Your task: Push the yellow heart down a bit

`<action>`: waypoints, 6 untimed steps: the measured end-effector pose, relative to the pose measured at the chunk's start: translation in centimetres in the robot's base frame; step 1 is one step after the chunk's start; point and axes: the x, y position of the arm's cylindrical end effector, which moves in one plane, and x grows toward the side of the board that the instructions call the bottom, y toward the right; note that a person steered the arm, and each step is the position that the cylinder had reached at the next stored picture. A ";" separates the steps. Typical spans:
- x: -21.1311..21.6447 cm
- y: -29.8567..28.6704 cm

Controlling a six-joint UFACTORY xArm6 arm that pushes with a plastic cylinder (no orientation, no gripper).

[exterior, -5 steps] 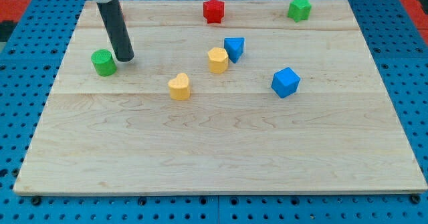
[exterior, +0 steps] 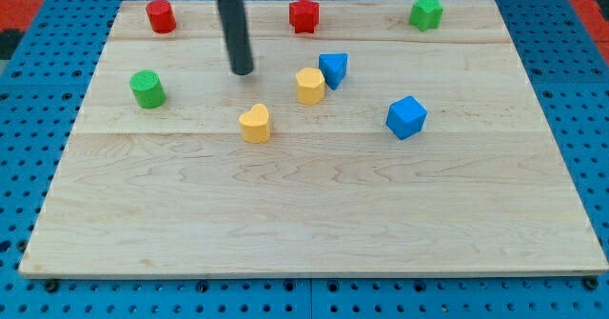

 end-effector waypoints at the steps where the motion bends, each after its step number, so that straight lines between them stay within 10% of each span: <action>1: 0.0 0.9; 3: 1.0 -0.3; 6: 13.5 3.1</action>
